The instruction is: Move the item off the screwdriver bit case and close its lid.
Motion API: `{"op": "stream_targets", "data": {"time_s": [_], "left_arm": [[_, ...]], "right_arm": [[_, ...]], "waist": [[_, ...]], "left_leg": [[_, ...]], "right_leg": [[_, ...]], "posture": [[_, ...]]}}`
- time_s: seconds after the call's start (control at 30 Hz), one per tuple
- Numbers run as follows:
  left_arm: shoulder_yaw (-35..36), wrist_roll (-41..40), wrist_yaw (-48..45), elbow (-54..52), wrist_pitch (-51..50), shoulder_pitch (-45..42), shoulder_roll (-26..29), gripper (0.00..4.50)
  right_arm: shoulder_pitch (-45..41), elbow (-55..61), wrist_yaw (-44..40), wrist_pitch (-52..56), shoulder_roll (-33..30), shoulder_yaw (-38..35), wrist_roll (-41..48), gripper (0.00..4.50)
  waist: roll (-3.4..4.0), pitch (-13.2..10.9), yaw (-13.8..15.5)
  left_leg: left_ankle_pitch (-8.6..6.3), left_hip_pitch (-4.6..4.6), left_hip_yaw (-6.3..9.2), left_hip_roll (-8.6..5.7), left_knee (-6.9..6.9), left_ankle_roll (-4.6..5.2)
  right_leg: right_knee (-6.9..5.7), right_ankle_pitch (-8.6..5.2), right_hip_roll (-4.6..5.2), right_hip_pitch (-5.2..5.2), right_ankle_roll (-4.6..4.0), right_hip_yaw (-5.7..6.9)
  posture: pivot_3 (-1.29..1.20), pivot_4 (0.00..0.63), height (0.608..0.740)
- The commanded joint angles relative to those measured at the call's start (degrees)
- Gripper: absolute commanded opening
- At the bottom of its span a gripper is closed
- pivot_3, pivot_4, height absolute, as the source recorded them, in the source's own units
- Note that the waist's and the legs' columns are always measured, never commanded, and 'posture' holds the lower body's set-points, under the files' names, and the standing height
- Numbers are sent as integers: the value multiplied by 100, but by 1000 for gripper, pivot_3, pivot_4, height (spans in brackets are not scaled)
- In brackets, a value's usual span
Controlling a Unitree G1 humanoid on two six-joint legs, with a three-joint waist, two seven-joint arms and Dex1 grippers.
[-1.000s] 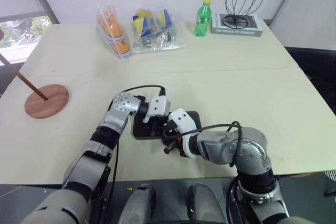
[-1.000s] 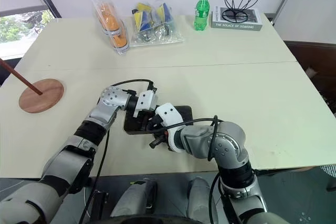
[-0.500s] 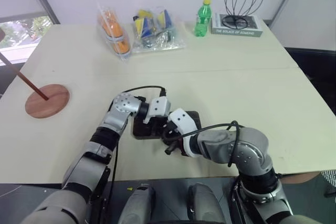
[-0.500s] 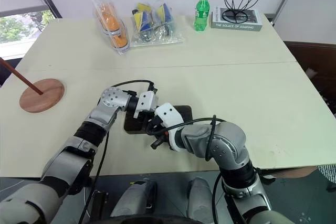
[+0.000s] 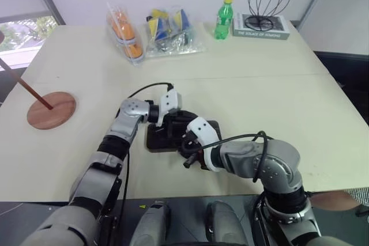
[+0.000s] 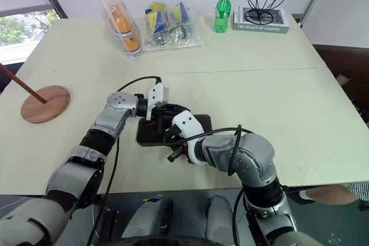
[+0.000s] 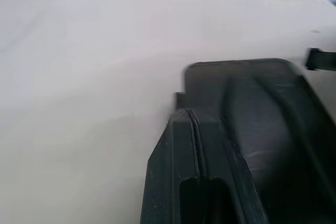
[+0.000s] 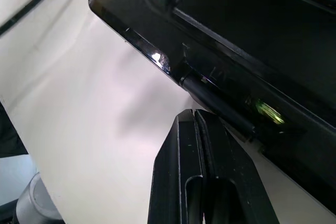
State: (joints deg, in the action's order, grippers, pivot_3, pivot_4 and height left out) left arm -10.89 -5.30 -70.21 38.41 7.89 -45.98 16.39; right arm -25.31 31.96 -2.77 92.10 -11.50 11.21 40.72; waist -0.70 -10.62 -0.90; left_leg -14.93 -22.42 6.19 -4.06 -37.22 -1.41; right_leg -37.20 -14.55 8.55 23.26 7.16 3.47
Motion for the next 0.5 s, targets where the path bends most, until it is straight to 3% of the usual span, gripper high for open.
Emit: {"op": "stream_targets", "data": {"time_s": [0.03, 0.5], "left_arm": [[131, 37, 224, 193, 133, -168, 61, 0], [-307, 551, -336, 1241, 615, -543, 118, 0]], "right_arm": [[-100, 255, -85, 40, 38, -115, -79, 29], [-61, 365, -241, 40, -22, -85, -249, 29]], "waist": [[0, 0, -5], [-1, -1, -14]], "left_leg": [[0, 0, 0, 0, 0, 0], [0, 0, -1, 0, 6, 0]], "right_leg": [[1, 0, 0, 0, 0, 0], [2, 0, 0, 3, 1, 0]], "posture": [[0, 150, 740], [0, 150, 740]]}}
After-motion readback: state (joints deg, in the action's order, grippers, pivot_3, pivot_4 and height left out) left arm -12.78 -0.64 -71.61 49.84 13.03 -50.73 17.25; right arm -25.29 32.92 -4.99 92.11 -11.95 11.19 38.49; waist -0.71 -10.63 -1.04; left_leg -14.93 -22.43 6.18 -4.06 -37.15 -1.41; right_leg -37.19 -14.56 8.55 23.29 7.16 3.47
